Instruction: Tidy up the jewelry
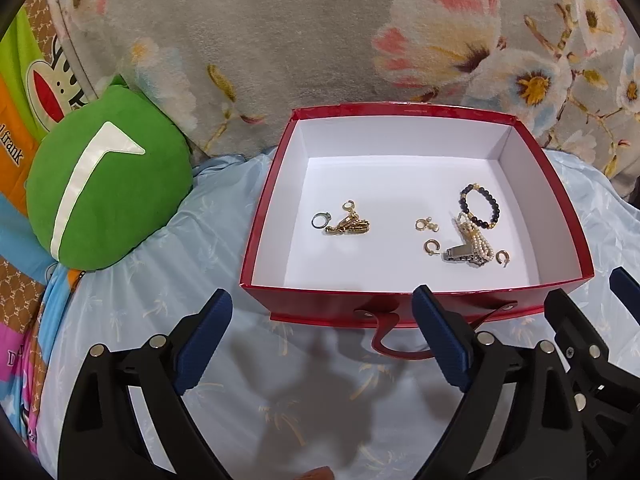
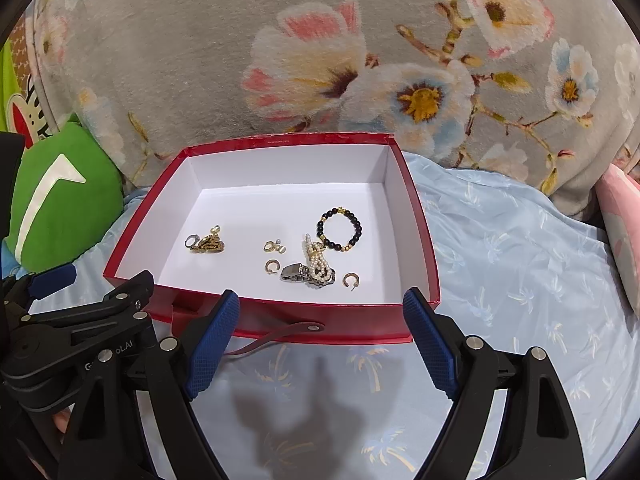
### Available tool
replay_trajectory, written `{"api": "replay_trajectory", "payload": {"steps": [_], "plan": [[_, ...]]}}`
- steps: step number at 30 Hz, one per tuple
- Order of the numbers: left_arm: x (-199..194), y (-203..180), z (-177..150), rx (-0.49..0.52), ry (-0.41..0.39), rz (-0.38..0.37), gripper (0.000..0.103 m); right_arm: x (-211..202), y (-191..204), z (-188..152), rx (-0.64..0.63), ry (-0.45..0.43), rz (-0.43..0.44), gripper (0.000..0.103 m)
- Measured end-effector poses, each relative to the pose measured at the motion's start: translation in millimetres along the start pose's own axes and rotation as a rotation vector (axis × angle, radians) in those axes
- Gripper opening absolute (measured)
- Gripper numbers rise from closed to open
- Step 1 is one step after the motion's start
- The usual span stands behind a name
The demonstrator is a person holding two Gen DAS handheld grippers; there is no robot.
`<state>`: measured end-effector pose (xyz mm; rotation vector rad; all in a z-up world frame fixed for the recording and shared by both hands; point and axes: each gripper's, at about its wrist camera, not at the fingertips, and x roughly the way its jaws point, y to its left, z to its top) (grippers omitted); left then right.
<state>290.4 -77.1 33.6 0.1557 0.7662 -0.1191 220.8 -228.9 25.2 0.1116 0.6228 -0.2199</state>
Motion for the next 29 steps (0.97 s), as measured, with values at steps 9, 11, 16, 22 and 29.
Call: {"api": "replay_trajectory", "payload": {"steps": [9, 11, 16, 22, 29], "plan": [[2.2, -0.1, 0.1, 0.006, 0.001, -0.010, 0.089, 0.7, 0.1, -0.2, -0.002, 0.002, -0.004, 0.082], [2.4, -0.9, -0.2, 0.012, -0.004, 0.000, 0.089, 0.7, 0.5, 0.0, -0.001, 0.002, -0.003, 0.082], [5.9, -1.3, -0.2, 0.000, 0.005, 0.002, 0.089, 0.3, -0.3, -0.1, -0.001, 0.003, -0.002, 0.082], [6.0, -1.0, -0.3, 0.000, -0.002, 0.009, 0.089, 1.2, 0.1, -1.1, -0.004, 0.004, -0.006, 0.082], [7.3, -2.0, 0.2, 0.001, 0.004, 0.003, 0.089, 3.5, 0.1, -3.0, -0.002, 0.007, -0.007, 0.082]]}}
